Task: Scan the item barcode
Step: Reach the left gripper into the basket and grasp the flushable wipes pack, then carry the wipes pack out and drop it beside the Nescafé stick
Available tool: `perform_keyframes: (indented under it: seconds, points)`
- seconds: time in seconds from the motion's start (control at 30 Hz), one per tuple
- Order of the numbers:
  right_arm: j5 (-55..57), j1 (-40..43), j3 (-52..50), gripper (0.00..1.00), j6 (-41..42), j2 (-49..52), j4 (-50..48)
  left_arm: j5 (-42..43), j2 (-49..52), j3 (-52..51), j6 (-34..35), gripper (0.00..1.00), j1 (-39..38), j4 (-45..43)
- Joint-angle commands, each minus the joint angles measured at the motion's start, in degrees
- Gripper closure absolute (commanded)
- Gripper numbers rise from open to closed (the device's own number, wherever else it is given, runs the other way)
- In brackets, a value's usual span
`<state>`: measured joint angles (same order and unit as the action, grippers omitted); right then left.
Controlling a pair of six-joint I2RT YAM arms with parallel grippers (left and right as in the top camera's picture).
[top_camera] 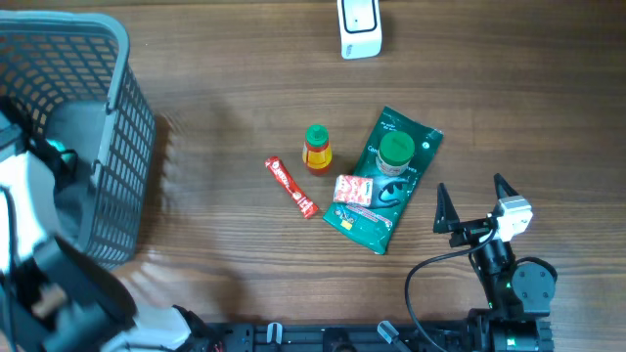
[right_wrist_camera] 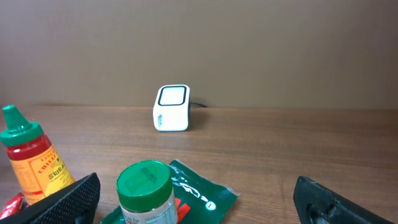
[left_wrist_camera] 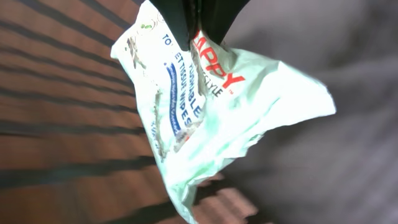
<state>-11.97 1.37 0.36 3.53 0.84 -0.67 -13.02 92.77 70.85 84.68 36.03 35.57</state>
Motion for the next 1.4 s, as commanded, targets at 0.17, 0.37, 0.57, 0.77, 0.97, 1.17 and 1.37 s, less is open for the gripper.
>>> perform_keyframes:
  seconds: [0.17,0.37,0.57,0.77,0.97,1.17,1.37]
  points:
    - [0.3,-0.2,-0.1,0.0,-0.5,-0.6,-0.2,6.8,-23.8,0.1,-5.0,0.96,-0.2,-0.2]
    - [0.3,-0.2,-0.1,0.0,-0.5,-0.6,-0.2,10.8,-35.3,0.1,-5.6,0.96,-5.4,-0.5]
    - [0.3,-0.2,-0.1,0.0,-0.5,-0.6,-0.2,15.1,-40.9,0.1,-13.5,0.96,-19.4,-0.9]
    - [0.3,-0.2,-0.1,0.0,-0.5,-0.6,-0.2,14.9,-39.4,0.1,-21.0,0.96,-38.0,-0.2]
    - [0.3,-0.2,-0.1,0.0,-0.5,-0.6,-0.2,14.9,-33.4,0.1,-21.7,0.96,-53.3,8.2]
    - [0.3,-0.2,-0.1,0.0,-0.5,-0.6,-0.2,12.9,-21.7,0.1,-21.2,0.96,-65.5,19.2]
    - [0.3,-0.2,-0.1,0.0,-0.5,-0.6,-0.2,11.9,-10.8,-0.5,-20.8,0.96,-70.9,20.5]
